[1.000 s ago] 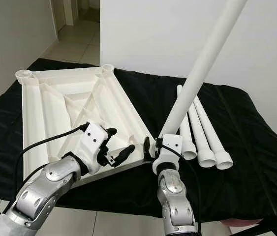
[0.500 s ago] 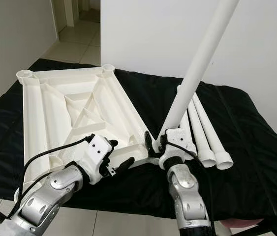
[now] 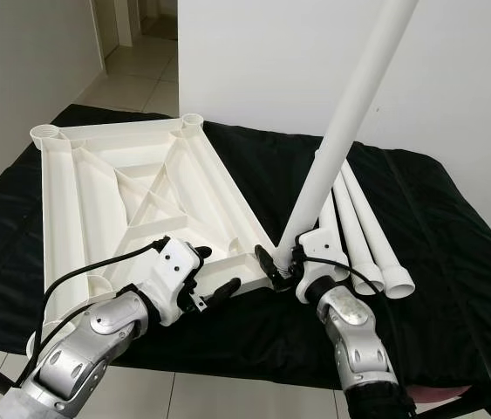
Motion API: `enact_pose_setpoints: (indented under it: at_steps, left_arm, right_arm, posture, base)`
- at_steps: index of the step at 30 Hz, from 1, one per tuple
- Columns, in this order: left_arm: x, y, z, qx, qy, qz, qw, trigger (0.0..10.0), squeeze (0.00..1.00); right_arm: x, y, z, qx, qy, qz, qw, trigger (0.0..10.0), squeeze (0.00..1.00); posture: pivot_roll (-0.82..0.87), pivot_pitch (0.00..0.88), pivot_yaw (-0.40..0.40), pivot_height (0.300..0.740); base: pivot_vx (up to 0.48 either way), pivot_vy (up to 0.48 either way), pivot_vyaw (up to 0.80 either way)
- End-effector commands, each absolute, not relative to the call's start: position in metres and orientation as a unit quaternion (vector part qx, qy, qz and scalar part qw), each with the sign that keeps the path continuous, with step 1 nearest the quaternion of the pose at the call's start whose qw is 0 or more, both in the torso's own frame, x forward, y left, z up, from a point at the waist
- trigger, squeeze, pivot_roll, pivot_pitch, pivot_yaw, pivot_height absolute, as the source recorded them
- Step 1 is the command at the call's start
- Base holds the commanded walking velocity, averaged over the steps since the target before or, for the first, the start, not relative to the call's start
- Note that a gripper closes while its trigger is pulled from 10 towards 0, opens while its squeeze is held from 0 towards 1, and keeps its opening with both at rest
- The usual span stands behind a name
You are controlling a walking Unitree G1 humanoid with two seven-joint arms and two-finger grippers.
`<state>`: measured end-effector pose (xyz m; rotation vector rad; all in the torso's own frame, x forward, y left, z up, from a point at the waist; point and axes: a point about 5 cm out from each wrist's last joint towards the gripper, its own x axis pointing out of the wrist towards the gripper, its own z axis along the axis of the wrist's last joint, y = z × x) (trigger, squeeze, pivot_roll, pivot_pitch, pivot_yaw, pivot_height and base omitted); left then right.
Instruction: Building children table
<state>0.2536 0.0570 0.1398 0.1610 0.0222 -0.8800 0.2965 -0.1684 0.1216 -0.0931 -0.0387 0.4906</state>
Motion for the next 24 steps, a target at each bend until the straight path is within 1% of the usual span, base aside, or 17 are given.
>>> enact_pose_setpoints:
  at_steps: [1, 2, 3, 4, 5, 8, 9, 11, 12, 21, 22, 23, 24]
  left_arm:
    - [0.251, 0.052, 0.143, 0.069, 0.015, -0.459, 0.885, 10.0, 0.00]
    - [0.250, 0.051, 0.143, 0.066, 0.017, -0.463, 0.883, 10.0, 0.00]
    - [0.249, 0.050, 0.143, 0.065, 0.020, -0.469, 0.880, 10.0, 0.00]
    - [0.249, 0.050, 0.143, 0.064, 0.021, -0.473, 0.878, 10.0, 0.00]
    - [0.248, 0.049, 0.143, 0.062, 0.025, -0.478, 0.876, 10.0, 0.00]
    - [0.248, 0.049, 0.143, 0.062, 0.025, -0.478, 0.876, 10.0, 0.00]
    - [0.248, 0.049, 0.143, 0.062, 0.026, -0.479, 0.875, 10.0, 0.00]
    - [0.248, 0.049, 0.143, 0.062, 0.026, -0.479, 0.875, 10.0, 0.00]
    - [0.247, 0.048, 0.143, 0.062, 0.026, -0.480, 0.875, 10.0, 0.00]
    - [0.247, 0.048, 0.143, 0.060, 0.026, -0.478, 0.876, 10.0, 0.00]
    - [0.247, 0.048, 0.143, 0.059, 0.026, -0.478, 0.876, 10.0, 0.00]
    - [0.247, 0.048, 0.143, 0.060, 0.026, -0.479, 0.875, 10.0, 0.00]
    - [0.247, 0.048, 0.144, 0.060, 0.026, -0.479, 0.875, 10.0, 0.00]
  right_arm:
    - [0.299, -0.170, 0.122, -0.051, -0.021, 0.256, 0.965, 10.0, 0.00]
    - [0.301, -0.171, 0.122, -0.051, -0.021, 0.261, 0.964, 10.0, 0.00]
    - [0.303, -0.171, 0.123, -0.055, -0.022, 0.266, 0.962, 9.0, 0.00]
    - [0.305, -0.171, 0.123, -0.058, -0.022, 0.269, 0.961, 9.0, 0.00]
    - [0.308, -0.172, 0.123, -0.066, -0.023, 0.279, 0.958, 5.1, 0.00]
    - [0.308, -0.172, 0.123, -0.066, -0.023, 0.279, 0.958, 5.1, 0.00]
    - [0.309, -0.173, 0.123, -0.071, -0.021, 0.283, 0.956, 0.4, 0.00]
    - [0.309, -0.173, 0.123, -0.071, -0.021, 0.283, 0.956, 0.4, 0.00]
    - [0.310, -0.174, 0.121, -0.074, -0.016, 0.285, 0.956, 0.0, 0.00]
    - [0.303, -0.177, 0.106, -0.062, 0.013, 0.294, 0.954, 0.0, 0.00]
    - [0.303, -0.177, 0.103, -0.058, 0.017, 0.290, 0.955, 3.7, 0.00]
    - [0.302, -0.177, 0.101, -0.053, 0.021, 0.287, 0.956, 10.0, 0.00]
    - [0.301, -0.177, 0.100, -0.049, 0.023, 0.284, 0.957, 10.0, 0.00]
  posture:
    - [0.00, 0.000, -0.071, 0.740]
    - [0.00, 0.000, -0.071, 0.740]
    - [0.00, 0.000, -0.072, 0.740]
    - [0.00, 0.000, -0.072, 0.740]
    - [0.00, 0.000, -0.071, 0.740]
    - [0.00, 0.000, -0.071, 0.740]
    - [0.00, 0.000, -0.073, 0.740]
    - [0.00, 0.000, -0.073, 0.740]
    - [0.00, 0.000, -0.075, 0.740]
    - [0.00, 0.000, -0.079, 0.740]
    - [0.00, 0.000, -0.078, 0.740]
    - [0.00, 0.000, -0.078, 0.740]
    - [0.00, 0.000, -0.076, 0.740]
  base:
    - [0.000, 0.000, 0.00]
    - [0.000, 0.000, 0.00]
    - [0.000, 0.000, 0.00]
    - [0.000, 0.000, 0.00]
    - [0.000, 0.000, 0.00]
    - [0.000, 0.000, 0.00]
    - [0.000, 0.000, 0.00]
    - [0.000, 0.000, 0.00]
    - [0.000, 0.000, 0.00]
    - [0.000, 0.000, 0.00]
    - [0.000, 0.000, 0.00]
    - [0.000, 0.000, 0.00]
    - [0.000, 0.000, 0.00]
